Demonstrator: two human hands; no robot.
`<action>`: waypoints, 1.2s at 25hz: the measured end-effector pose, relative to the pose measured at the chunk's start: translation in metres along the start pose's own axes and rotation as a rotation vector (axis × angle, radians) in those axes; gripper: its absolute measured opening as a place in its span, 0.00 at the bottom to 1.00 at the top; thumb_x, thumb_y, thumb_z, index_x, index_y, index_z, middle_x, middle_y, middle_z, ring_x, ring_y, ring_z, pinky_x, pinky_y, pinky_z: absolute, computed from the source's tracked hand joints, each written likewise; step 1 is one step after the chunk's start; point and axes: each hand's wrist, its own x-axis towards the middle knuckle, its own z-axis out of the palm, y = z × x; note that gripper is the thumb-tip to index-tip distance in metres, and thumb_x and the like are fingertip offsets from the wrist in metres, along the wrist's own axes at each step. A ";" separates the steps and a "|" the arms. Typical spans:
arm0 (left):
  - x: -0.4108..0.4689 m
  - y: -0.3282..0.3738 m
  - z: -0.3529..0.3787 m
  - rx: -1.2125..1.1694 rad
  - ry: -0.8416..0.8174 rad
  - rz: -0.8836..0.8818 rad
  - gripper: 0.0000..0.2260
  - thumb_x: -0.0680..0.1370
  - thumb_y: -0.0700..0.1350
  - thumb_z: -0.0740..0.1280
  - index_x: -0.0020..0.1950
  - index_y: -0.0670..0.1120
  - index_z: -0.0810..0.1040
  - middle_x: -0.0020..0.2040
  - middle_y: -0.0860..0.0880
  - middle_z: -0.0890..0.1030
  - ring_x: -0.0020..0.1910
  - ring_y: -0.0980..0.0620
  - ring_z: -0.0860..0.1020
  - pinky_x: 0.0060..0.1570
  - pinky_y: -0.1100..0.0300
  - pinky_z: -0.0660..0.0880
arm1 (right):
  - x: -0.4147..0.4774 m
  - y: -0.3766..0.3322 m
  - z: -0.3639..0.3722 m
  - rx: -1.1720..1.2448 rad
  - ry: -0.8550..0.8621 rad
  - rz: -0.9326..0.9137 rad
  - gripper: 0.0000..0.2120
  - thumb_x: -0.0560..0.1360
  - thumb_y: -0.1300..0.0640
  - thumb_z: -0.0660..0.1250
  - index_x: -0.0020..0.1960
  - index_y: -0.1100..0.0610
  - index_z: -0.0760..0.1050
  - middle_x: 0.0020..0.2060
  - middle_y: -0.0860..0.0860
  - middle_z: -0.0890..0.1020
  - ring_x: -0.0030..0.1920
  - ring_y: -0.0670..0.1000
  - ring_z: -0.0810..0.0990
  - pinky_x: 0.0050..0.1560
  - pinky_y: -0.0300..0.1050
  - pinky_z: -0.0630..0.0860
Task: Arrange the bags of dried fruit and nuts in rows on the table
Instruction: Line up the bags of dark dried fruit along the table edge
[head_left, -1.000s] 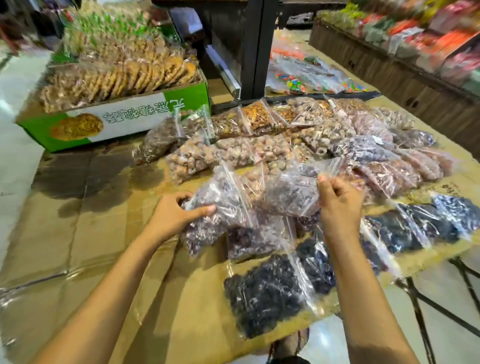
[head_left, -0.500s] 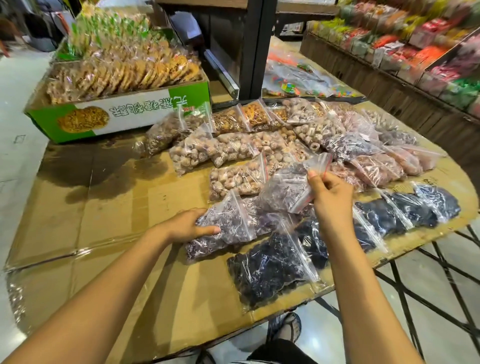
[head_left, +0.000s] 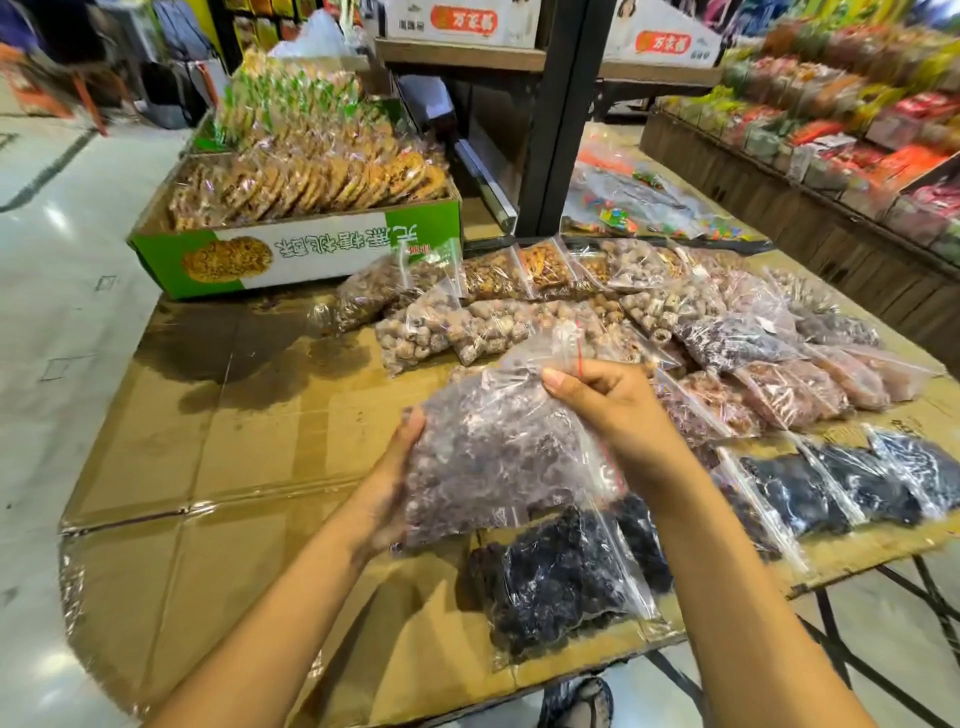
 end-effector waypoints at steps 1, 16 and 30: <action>-0.005 -0.001 0.001 -0.161 -0.012 -0.016 0.34 0.54 0.61 0.81 0.56 0.49 0.83 0.54 0.43 0.84 0.52 0.44 0.83 0.50 0.45 0.80 | 0.004 0.005 0.005 0.018 -0.014 0.027 0.08 0.76 0.61 0.66 0.39 0.61 0.79 0.36 0.57 0.79 0.41 0.50 0.77 0.52 0.44 0.76; -0.016 -0.019 -0.113 0.825 0.620 -0.140 0.34 0.67 0.63 0.74 0.62 0.40 0.75 0.43 0.48 0.81 0.44 0.48 0.79 0.41 0.57 0.75 | 0.021 0.120 0.040 -0.626 -0.049 0.423 0.15 0.74 0.50 0.70 0.56 0.55 0.73 0.36 0.46 0.73 0.29 0.41 0.70 0.27 0.32 0.64; -0.003 -0.047 -0.086 1.546 0.472 0.333 0.33 0.75 0.72 0.44 0.63 0.54 0.76 0.64 0.53 0.76 0.62 0.48 0.70 0.57 0.49 0.65 | 0.024 0.135 0.040 -0.656 0.014 0.449 0.27 0.72 0.48 0.71 0.67 0.57 0.69 0.40 0.46 0.75 0.37 0.48 0.75 0.41 0.46 0.75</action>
